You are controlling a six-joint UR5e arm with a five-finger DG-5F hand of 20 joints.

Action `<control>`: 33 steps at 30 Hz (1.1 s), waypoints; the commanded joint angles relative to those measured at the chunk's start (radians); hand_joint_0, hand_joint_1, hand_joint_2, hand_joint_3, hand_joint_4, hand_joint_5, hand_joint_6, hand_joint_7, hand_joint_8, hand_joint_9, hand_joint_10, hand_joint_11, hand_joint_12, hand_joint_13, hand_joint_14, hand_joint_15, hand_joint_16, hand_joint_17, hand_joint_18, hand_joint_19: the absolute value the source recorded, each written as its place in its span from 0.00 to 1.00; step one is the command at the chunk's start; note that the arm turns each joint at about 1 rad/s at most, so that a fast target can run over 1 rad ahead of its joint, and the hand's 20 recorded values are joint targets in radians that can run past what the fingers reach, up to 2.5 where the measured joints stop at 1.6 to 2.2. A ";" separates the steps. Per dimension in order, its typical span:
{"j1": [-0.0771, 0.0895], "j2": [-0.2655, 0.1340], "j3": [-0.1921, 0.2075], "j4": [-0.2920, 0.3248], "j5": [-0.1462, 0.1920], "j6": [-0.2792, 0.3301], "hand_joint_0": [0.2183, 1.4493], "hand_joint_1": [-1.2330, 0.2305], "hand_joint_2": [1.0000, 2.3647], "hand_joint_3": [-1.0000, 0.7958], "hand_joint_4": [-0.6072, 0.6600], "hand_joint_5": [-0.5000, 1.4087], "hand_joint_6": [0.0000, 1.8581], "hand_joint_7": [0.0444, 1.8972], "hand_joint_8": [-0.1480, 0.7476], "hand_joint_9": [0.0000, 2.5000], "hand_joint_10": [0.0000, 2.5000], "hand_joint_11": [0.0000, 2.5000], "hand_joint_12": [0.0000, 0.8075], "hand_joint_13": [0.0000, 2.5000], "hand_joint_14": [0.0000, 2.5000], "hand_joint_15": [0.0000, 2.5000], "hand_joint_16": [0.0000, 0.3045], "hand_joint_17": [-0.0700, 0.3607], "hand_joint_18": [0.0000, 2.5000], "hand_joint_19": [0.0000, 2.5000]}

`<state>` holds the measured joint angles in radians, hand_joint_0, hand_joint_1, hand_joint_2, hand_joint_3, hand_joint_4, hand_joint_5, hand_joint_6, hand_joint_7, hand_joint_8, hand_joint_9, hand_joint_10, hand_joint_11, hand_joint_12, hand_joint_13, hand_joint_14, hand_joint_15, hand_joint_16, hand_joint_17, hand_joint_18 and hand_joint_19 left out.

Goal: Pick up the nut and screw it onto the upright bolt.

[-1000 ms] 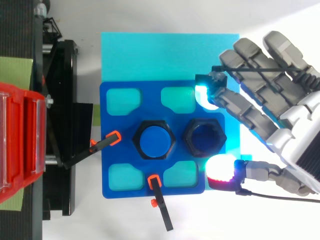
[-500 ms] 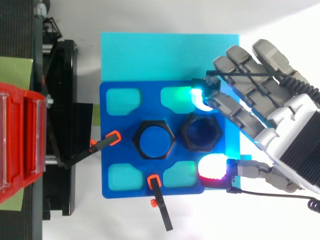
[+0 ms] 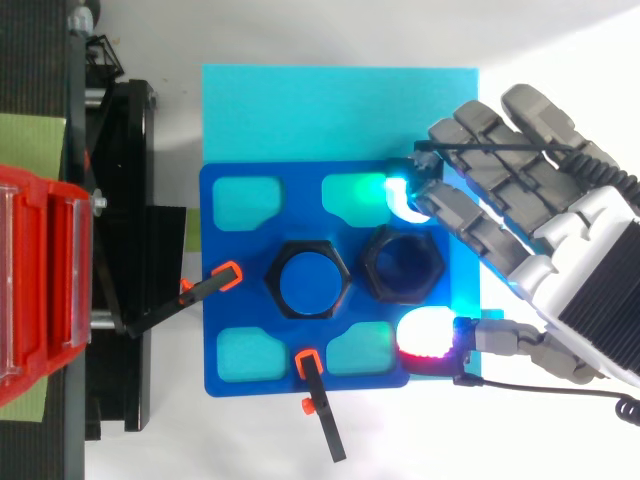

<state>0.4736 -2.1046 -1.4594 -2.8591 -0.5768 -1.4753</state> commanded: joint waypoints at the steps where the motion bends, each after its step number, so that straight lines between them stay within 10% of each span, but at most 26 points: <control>1: 0.000 0.000 0.004 -0.006 0.000 0.000 0.23 0.44 0.00 0.28 0.70 0.18 0.27 0.57 0.47 0.21 0.00 0.03 0.43 0.18 0.00 0.00 0.14 0.38 0.12 0.00; 10: 0.000 0.001 0.017 -0.023 -0.002 0.001 0.29 0.48 0.00 0.28 0.67 0.18 0.32 0.60 0.46 0.24 0.00 0.04 0.40 0.20 0.00 0.00 0.12 0.36 0.14 0.01; 23: -0.006 0.028 0.128 -0.348 -0.021 0.109 0.30 0.49 0.00 0.28 0.66 0.18 0.35 0.55 0.46 0.25 0.00 0.05 0.40 0.21 0.00 0.00 0.12 0.35 0.15 0.02; 33: -0.027 0.083 0.192 -0.442 -0.051 0.119 0.30 0.49 0.00 0.28 0.67 0.18 0.35 0.55 0.47 0.25 0.00 0.05 0.40 0.21 0.00 0.00 0.12 0.36 0.15 0.02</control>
<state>0.4576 -2.0337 -1.3023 -3.2768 -0.6127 -1.3526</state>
